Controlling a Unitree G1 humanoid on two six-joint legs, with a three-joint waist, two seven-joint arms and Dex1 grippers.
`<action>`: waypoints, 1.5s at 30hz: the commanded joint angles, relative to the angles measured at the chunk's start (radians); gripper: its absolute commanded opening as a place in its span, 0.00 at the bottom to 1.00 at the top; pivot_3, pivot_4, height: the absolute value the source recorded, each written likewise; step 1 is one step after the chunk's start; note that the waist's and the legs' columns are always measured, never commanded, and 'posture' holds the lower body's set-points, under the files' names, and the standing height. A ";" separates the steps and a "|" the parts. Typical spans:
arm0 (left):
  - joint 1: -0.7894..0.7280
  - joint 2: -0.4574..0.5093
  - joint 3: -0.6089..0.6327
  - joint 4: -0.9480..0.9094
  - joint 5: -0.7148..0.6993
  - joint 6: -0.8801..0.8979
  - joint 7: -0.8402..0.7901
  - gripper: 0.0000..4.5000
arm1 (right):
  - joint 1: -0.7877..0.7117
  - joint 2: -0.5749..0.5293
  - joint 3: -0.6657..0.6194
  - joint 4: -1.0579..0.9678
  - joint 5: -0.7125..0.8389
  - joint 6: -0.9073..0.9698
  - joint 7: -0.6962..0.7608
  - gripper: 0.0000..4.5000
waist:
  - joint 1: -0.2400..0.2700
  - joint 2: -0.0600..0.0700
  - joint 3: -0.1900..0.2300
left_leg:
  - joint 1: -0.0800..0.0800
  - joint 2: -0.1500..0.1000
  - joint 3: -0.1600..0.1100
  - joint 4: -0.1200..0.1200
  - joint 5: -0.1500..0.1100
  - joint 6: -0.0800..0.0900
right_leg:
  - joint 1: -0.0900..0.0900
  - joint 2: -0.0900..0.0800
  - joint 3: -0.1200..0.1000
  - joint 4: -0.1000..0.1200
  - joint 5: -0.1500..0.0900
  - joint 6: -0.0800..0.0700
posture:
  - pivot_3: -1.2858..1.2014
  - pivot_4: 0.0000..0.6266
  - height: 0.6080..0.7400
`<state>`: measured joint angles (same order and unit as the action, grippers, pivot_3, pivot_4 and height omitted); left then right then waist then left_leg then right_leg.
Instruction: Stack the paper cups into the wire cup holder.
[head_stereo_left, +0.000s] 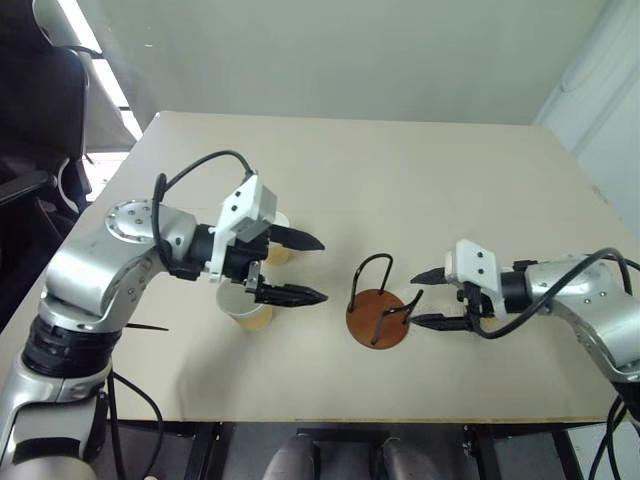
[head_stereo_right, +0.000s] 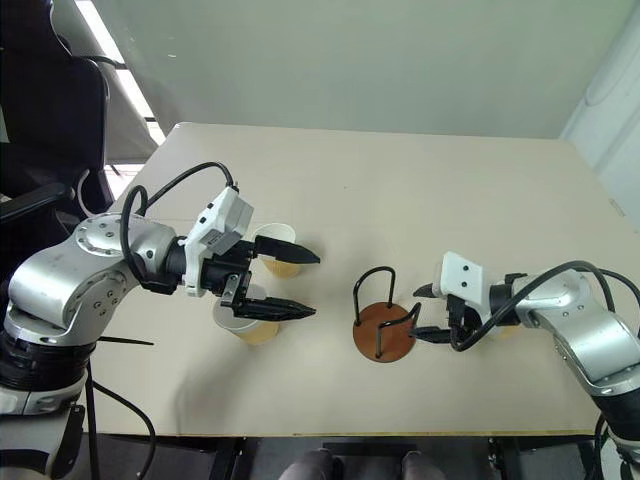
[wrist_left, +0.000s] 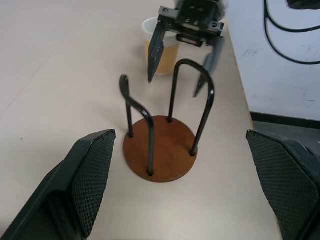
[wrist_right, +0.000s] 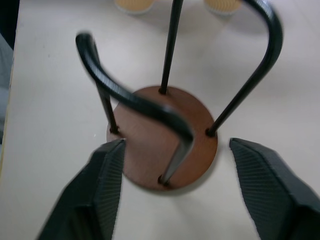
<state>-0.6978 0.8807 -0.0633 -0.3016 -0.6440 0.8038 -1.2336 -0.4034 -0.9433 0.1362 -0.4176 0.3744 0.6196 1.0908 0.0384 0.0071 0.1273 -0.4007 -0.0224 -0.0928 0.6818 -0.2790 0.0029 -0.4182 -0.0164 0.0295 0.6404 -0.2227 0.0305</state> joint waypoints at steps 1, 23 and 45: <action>-0.014 -0.003 0.008 -0.019 -0.003 -0.013 0.006 1.00 | 0.018 -0.036 -0.086 -0.045 0.021 -0.004 0.001 0.71 | 0.000 0.000 0.000 | 0.000 0.000 0.000 0.000 0.000 0.000 | 0.000 0.000 0.000 0.000 0.000 0.000 | 0.52 0.24 1.00; 0.118 0.284 0.025 -0.030 0.298 -0.333 -0.070 1.00 | -0.143 -0.096 -0.390 -0.112 0.373 0.288 -0.085 0.71 | -0.010 0.000 0.000 | -0.001 0.000 0.000 -0.003 0.000 0.000 | 0.000 0.001 0.000 -0.006 0.000 0.000 | 0.52 0.24 1.00; 0.345 0.437 0.115 -0.263 0.354 -0.210 0.012 1.00 | -0.225 -0.126 -0.372 -0.125 0.579 0.298 0.029 0.71 | -0.011 0.000 0.000 | -0.001 0.000 -0.001 -0.004 -0.002 0.000 | -0.002 0.000 0.000 -0.004 -0.002 -0.002 | 0.52 0.24 1.00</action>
<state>-0.3475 1.3128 0.0256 -0.5387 -0.2791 0.5859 -1.2238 -0.6203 -1.0405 -0.1801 -0.5076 0.9140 0.9341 1.0905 0.0276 0.0073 0.1275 -0.4022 -0.0222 -0.0938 0.6779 -0.2809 0.0023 -0.4201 -0.0160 0.0294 0.6369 -0.2248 0.0280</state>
